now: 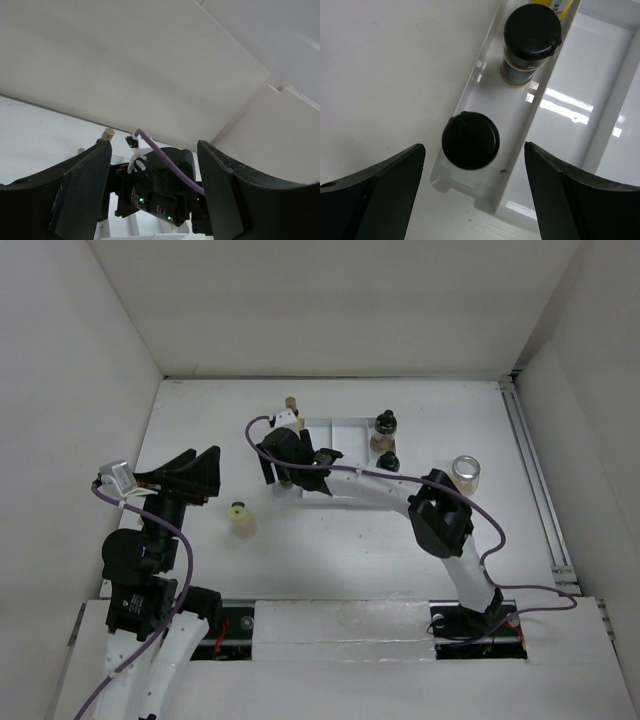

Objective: Organize the condiment bottles

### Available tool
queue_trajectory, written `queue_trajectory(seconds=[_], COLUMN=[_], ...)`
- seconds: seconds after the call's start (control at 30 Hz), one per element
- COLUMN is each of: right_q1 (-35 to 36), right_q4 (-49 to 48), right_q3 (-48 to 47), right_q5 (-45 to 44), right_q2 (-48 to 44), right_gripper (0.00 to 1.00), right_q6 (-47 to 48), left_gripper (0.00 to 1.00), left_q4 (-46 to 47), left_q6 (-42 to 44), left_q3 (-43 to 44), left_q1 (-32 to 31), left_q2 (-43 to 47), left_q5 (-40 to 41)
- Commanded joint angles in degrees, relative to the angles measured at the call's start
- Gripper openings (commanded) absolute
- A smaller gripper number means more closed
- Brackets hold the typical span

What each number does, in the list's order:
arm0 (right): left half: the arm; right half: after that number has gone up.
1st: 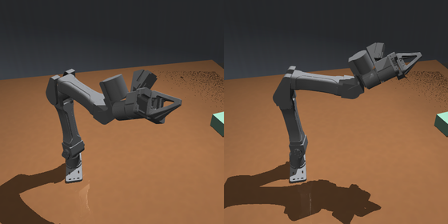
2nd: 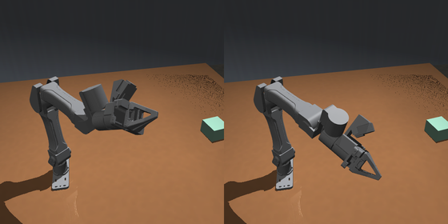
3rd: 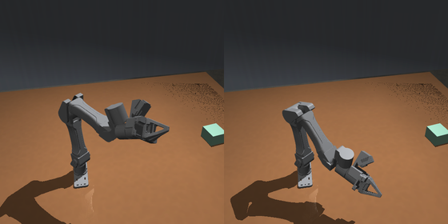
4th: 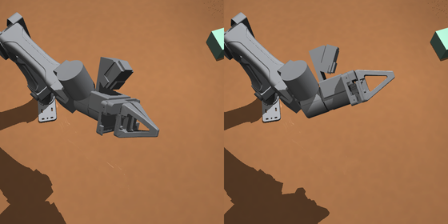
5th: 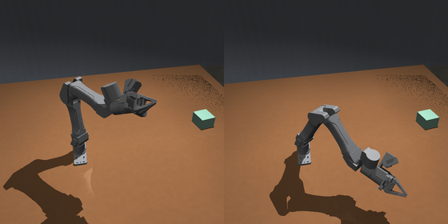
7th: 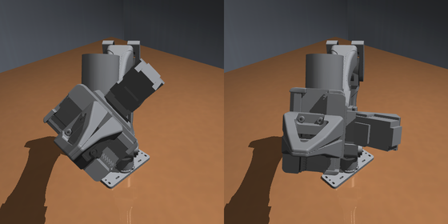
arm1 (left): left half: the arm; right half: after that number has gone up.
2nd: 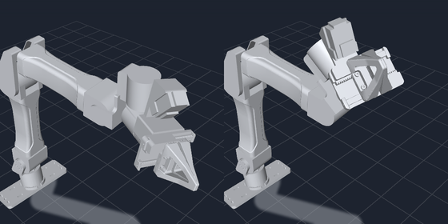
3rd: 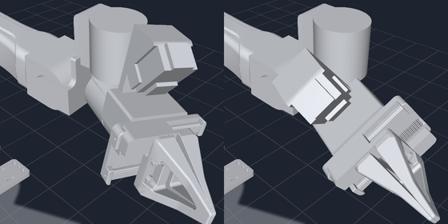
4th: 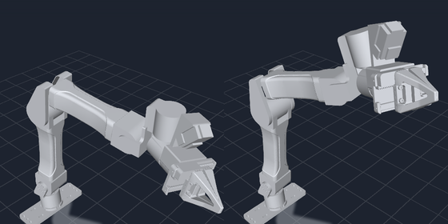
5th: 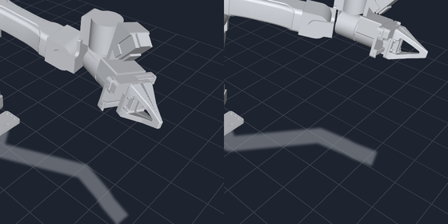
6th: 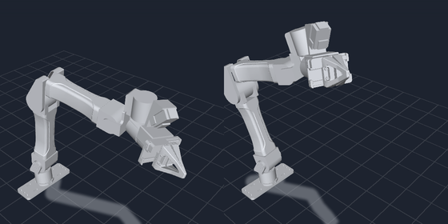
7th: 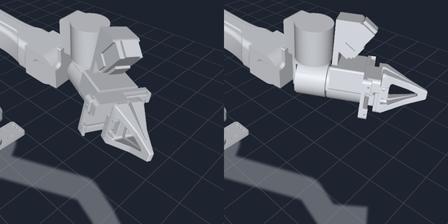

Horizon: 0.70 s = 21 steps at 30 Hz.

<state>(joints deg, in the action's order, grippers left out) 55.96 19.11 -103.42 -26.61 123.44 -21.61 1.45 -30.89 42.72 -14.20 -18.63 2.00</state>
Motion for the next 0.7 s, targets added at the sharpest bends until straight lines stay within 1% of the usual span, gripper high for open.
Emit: queue_trajectory(seconds=[0.0, 0.07, 0.1, 0.13, 0.17, 0.2, 0.23, 0.27, 0.3, 0.33, 0.37, 0.4, 0.43, 0.47, 0.5, 0.53, 0.57, 0.6, 0.63, 0.67], right_q1=[0.5, 0.5, 0.5, -0.3, -0.3, -1.5, -2.4, -5.1, -7.0, -9.1, -13.9, -16.6, -22.5, -22.6, -28.7, -31.8, -34.8, -40.4, -42.6, -44.4], right_q4=[-0.3, -0.3, -0.3, -0.8, -0.8, -0.8, 1.3, 2.6, 4.2, 5.7, 7.4, 8.7, 10.0, 10.0, 8.8, 8.1, 7.3, 4.9, 3.6, 2.2], right_q3=[-2.1, 0.9, 2.4, 4.2, 8.5, 11.0, 13.5, 16.1, 21.7, 25.0, 28.3, 34.4, 37.1, 39.9, 42.8, 47.3, 49.2, 50.6, 52.8, 53.7], right_q5=[-1.3, -2.7, -3.6, -5.9, -7.6, -9.2, -11.2, -14.9, -16.6, -18.0, -20.8, -21.7, -22.3, -22.3, -22.3, -22.3, -21.1, -18.1, -16.6, -15.3], right_q2=[-7.4, -11.1, -15.7, -18.3, -21.0, -26.6, -29.5, -32.3, -35.1, -40.6, -43.3, -45.8, -50.2, -52.2, -53.9, -55.2, -56.9, -56.9, -57.5, -57.5], right_gripper=[0.86, 0.86, 0.86, 0.86, 0.86, 0.85, 0.83, 0.82, 0.79, 0.75, 0.74, 0.74, 0.74, 0.75, 0.77, 0.79, 0.84, 0.86, 0.88, 0.94], right_q6=[0.3, 0.3, 0.3, -0.2, -0.2, -2.3, -4.0, -6.1, -8.6, -13.4, -15.3, -17.4, -21.2, -21.9, -21.9, -21.9, -21.2, -20.3, -19.7, -18.1], left_gripper=[0.65, 0.65, 0.65, 0.65, 0.65, 0.65, 0.65, 0.65, 0.65, 0.65, 0.65, 0.65, 0.65, 0.65, 0.65, 0.65, 0.65, 0.65, 0.65, 0.65], left_q4=[2.1, 2.1, 2.1, 2.1, 2.1, 2.1, 2.1, 2.1, 2.1, 2.1, 2.6, 2.6, 2.6, 2.6, 2.6, 2.6, 2.6, 3.1, 3.1, 3.1], left_q6=[0.7, 0.7, 0.7, 0.7, 0.7, 0.7, 0.7, 0.7, 0.7, 0.7, 0.7, 0.7, 0.7, 0.7, 0.7, 0.7, 0.7, 0.7, 0.7, 0.7], left_q3=[-0.3, -0.3, -0.3, -0.3, -0.3, -0.3, -0.3, -0.3, -0.3, -0.3, -0.3, -0.3, -0.3, -0.3, -0.3, -0.3, -0.3, -0.3, -0.3, -0.3], left_q1=[-0.3, -0.3, -0.3, -0.3, -0.3, -0.3, -0.3, -0.3, -0.3, -0.3, -0.3, -0.3, -0.3, -0.3, -0.3, -0.3, -0.3, -0.3, -0.8, -0.8], left_q2=[-0.5, -0.5, -0.5, -0.5, -0.5, -0.5, -0.5, -0.5, -0.5, -0.5, -0.5, -0.5, -0.5, -0.5, -0.5, -0.5, -0.5, -0.5, -0.5, -0.5], left_q5=[0.0, 0.0, 0.0, 0.0, 0.0, 0.0, 0.0, 0.0, 0.0, 0.0, 0.0, -0.6, -0.6, -0.6, -0.6, -0.6, -0.6, -0.6, -0.6, -0.6])
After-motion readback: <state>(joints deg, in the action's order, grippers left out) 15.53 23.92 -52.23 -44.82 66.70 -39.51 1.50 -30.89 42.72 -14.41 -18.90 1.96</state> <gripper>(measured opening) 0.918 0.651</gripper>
